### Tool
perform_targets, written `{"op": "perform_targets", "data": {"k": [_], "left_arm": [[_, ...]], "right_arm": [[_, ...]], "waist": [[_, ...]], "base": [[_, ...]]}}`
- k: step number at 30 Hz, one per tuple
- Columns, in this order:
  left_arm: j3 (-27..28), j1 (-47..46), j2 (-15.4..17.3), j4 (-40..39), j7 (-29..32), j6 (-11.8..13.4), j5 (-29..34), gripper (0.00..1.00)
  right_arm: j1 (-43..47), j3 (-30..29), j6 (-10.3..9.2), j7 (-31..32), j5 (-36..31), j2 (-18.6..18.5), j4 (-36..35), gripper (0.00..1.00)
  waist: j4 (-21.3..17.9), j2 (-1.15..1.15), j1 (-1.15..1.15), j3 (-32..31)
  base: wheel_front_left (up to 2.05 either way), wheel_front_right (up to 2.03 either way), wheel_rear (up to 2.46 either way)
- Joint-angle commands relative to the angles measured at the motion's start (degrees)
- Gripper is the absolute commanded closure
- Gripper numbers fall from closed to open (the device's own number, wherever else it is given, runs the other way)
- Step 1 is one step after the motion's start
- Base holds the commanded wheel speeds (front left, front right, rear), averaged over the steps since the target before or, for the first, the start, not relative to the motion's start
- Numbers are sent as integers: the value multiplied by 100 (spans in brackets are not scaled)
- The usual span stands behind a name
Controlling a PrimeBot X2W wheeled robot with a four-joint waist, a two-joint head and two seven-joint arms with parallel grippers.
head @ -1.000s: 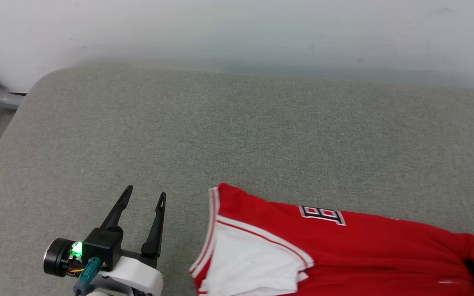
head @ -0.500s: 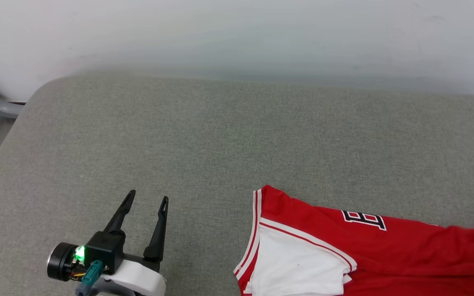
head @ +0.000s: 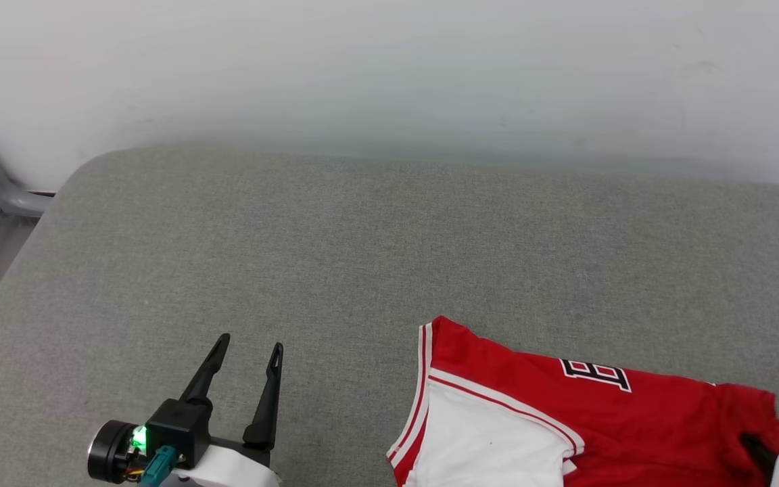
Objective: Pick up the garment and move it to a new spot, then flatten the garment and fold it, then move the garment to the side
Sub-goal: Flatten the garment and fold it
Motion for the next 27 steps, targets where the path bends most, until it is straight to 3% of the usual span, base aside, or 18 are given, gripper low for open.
{"op": "perform_targets", "data": {"k": [1,7,14,18,27], "left_arm": [[-1,69,-37,2,-40,-17,16,0],[-33,81,-116,34,-40,-32,-4,0],[18,98,-163,44,-40,-51,10,0],[36,89,-168,50,-40,-58,32,0],[23,-19,-135,86,-40,-81,37,0]], "right_arm": [[117,58,-5,127,58,97,-231,100],[256,459,-5,630,246,502,-1123,100],[147,981,-5,778,519,1202,-1517,100],[33,1228,-5,527,720,1356,-1311,100],[-458,1981,-4,-890,1528,1363,96,100]], "waist": [[21,0,0,-14],[117,0,0,-34],[288,0,0,-76],[385,0,0,-64],[589,0,0,5]], "base": [[0,0,0],[0,0,0],[0,0,0],[0,0,0],[0,0,0]]}}
